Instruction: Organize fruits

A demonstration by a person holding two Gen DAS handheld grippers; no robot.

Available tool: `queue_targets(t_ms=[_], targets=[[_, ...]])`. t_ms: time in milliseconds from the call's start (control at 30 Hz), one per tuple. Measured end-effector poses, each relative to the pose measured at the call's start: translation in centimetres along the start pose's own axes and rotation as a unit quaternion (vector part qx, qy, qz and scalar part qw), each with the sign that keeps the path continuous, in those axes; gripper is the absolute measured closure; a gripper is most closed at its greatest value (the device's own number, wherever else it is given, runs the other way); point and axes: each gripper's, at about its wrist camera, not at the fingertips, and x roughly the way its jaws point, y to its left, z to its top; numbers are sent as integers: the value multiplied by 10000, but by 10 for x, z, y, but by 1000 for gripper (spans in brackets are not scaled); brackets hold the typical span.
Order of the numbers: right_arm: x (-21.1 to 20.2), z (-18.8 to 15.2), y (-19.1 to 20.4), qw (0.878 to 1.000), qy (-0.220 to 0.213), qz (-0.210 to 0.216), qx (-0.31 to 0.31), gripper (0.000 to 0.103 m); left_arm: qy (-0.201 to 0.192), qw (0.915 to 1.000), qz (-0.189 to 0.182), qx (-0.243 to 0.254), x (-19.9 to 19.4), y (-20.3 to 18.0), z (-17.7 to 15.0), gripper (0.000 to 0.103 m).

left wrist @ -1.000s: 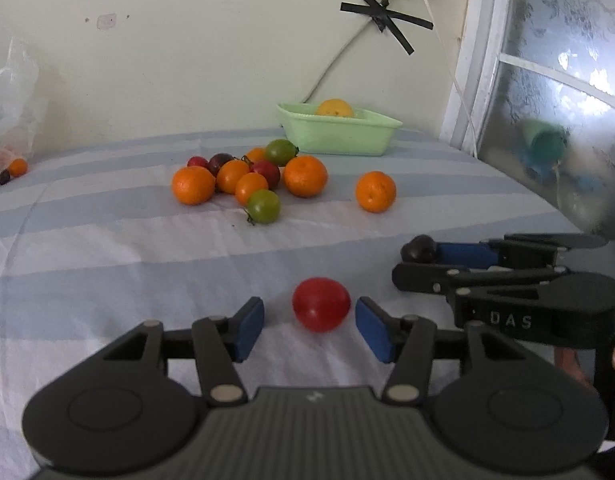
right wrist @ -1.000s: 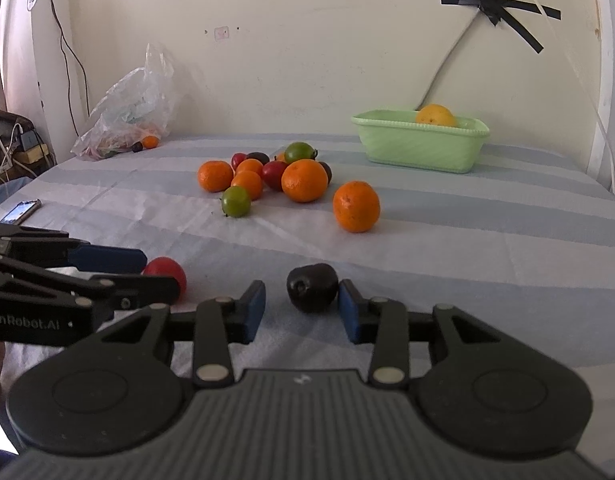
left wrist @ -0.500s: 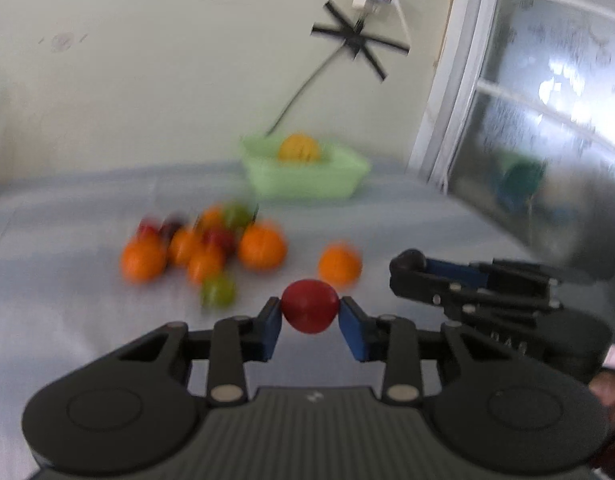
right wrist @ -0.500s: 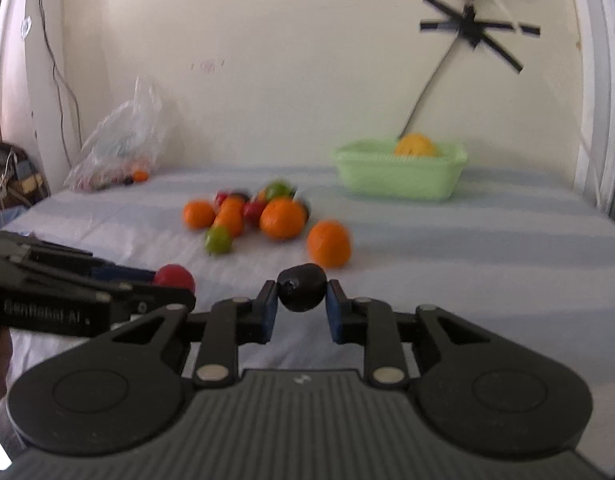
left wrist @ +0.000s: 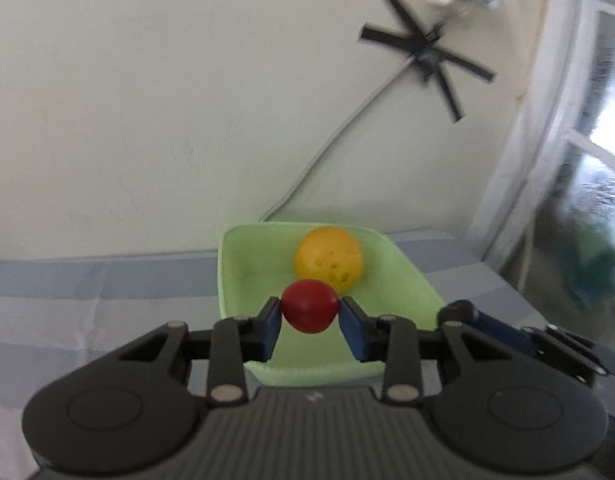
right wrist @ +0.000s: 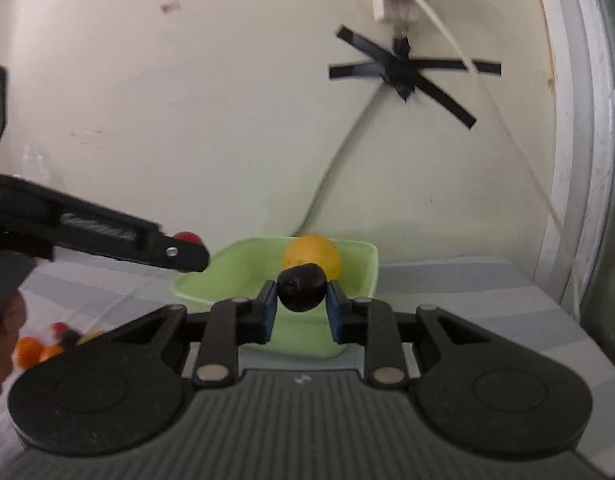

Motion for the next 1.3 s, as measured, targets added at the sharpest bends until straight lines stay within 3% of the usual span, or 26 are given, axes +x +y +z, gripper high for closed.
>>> queue_targets(t_ms=[100, 167, 267, 300, 533, 733, 933, 1100, 1300], targets=[[13, -2, -6, 10000, 69, -63, 10, 73, 144, 9999, 90, 21, 19, 1, -1, 68], [16, -4, -5, 9999, 78, -80, -23, 72, 181, 9996, 184, 64, 24, 0, -4, 56], [17, -7, -4, 9999, 18, -98, -52, 56, 179, 9995, 248, 125, 25, -2, -9, 53], [16, -7, -3, 9999, -6, -112, -70, 55, 178, 9994, 252, 147, 23, -3, -10, 51], [-8, -9, 0, 9998, -114, -142, 30, 54, -141, 9999, 57, -2, -40, 0, -15, 51], [-52, -24, 13, 9994, -3, 148, 302, 55, -342, 9992, 72, 178, -116, 2, -67, 50], [-110, -60, 39, 9975, 109, 307, 621, 55, -285, 9969, 579, 459, -159, -5, -138, 50], [-138, -83, 57, 9966, 210, 269, 755, 55, -227, 9959, 821, 318, -164, -10, -168, 50], [-143, -86, 58, 9971, 35, 32, 763, 55, -180, 9936, 1082, 271, -156, -11, -188, 51]])
